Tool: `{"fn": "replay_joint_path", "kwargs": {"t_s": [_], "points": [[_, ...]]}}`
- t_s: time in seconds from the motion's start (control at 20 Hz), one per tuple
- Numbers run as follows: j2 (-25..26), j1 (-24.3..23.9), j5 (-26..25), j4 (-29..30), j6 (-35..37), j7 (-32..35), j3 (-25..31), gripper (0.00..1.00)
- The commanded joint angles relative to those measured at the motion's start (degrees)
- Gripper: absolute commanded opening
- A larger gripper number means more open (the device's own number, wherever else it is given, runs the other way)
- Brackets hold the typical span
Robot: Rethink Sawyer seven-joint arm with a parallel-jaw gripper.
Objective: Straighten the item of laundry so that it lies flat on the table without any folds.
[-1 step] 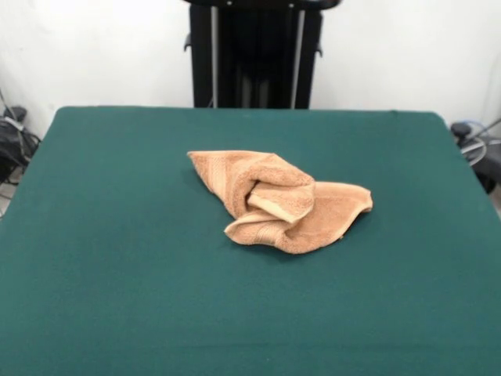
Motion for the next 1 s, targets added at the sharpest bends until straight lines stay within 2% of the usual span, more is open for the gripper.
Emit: {"fn": "replay_joint_path", "kwargs": {"t_s": [0.05, 0.45, 1.0], "points": [[2.41, -11.04, -0.65, 9.31, -6.64, -17.91, 9.15, 1.0], [5.87, -21.69, -6.18, 10.13, -10.21, -19.7, 16.24, 1.0], [13.81, -24.48, -16.5, 8.5, -17.28, -12.74, 18.26, 1.0]]}}
